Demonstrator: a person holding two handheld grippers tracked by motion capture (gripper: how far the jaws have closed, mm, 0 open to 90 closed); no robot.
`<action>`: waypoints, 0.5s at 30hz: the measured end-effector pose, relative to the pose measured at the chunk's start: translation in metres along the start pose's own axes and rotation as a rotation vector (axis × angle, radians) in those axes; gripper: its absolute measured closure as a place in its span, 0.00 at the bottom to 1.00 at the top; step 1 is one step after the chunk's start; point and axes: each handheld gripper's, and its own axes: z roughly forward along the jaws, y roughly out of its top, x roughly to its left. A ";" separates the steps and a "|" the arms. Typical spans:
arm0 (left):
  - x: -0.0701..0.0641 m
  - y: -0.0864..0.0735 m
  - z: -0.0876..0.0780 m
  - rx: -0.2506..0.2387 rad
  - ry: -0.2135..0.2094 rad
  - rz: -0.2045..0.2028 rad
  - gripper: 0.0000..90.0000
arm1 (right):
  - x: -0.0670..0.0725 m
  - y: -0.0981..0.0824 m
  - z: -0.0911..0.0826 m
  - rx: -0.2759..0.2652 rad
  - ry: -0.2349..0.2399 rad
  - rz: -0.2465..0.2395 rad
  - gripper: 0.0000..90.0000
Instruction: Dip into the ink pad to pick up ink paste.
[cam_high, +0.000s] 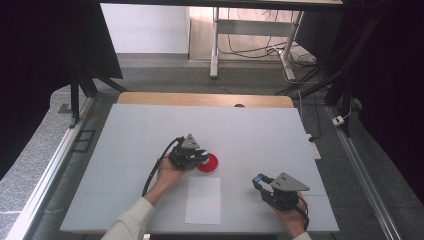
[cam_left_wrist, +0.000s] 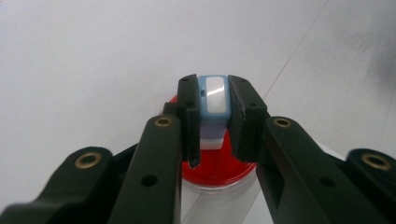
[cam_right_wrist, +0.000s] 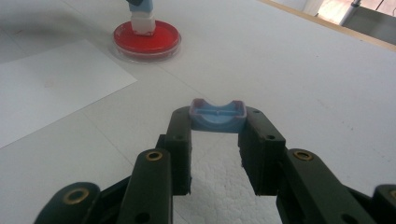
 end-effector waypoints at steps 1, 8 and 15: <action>0.000 0.000 0.000 -0.001 0.001 -0.001 0.85 | 0.000 0.000 0.000 0.000 0.000 -0.001 0.72; 0.000 0.000 0.000 -0.003 0.001 -0.003 0.85 | 0.000 0.000 0.000 -0.002 -0.001 0.001 0.72; -0.002 0.000 0.001 0.001 0.009 0.016 0.85 | 0.000 0.000 -0.001 0.000 -0.006 -0.001 0.72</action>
